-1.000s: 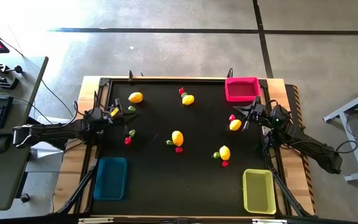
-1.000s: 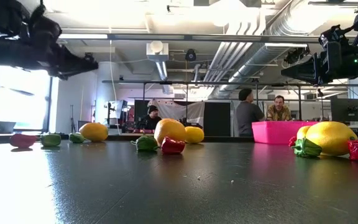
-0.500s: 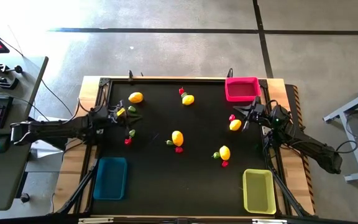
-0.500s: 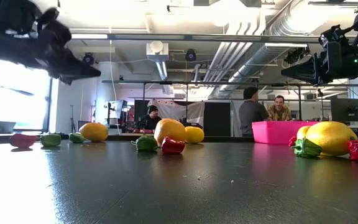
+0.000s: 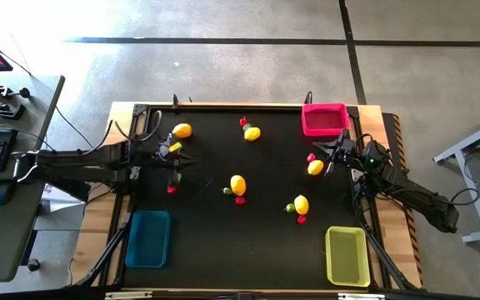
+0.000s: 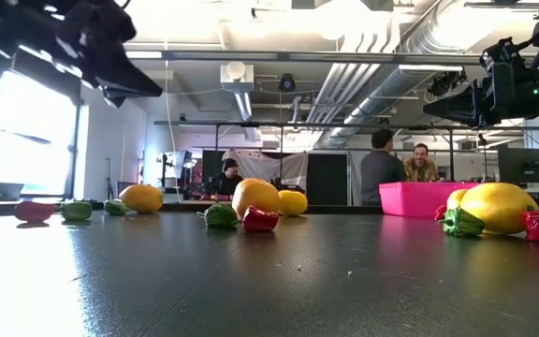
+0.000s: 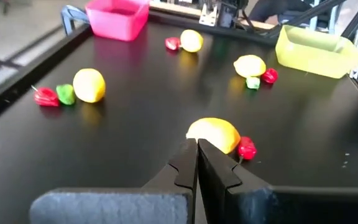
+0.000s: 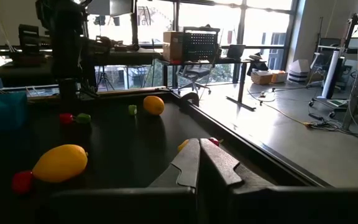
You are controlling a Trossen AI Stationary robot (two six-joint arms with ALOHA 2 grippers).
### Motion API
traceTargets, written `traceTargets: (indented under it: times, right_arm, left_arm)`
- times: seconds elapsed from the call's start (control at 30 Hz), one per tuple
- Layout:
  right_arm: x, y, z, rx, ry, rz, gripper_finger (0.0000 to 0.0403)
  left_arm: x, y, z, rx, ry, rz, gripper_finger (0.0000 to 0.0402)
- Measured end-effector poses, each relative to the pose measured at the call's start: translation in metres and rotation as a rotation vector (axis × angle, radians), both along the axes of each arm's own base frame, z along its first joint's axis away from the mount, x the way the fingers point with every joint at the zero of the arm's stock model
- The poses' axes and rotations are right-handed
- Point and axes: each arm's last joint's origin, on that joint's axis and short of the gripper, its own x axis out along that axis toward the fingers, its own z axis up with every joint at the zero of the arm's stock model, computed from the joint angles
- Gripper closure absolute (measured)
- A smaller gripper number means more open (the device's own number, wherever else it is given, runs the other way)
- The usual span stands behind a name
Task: Sort produce into baskets
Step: Put the red chilli pepper into the blue bin
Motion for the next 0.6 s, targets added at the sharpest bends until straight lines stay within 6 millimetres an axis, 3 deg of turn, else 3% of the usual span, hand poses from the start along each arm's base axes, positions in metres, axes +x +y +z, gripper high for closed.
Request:
traceTargets:
  times: [0.23, 0.4, 0.6]
  right_arm:
    - [0.0, 0.0, 0.0, 0.0, 0.0, 0.0, 0.0402]
    - [0.0, 0.0, 0.0, 0.0, 0.0, 0.0, 0.0402]
    - [0.0, 0.0, 0.0, 0.0, 0.0, 0.0, 0.0402]
  left_arm:
    - [0.029, 0.002, -0.002, -0.045, 0.116, -0.032, 0.0402]
    - [0.052, 0.009, -0.009, 0.029, 0.212, -0.026, 0.0402]
    - [0.073, 0.044, -0.013, -0.019, 0.263, 0.005, 0.0401]
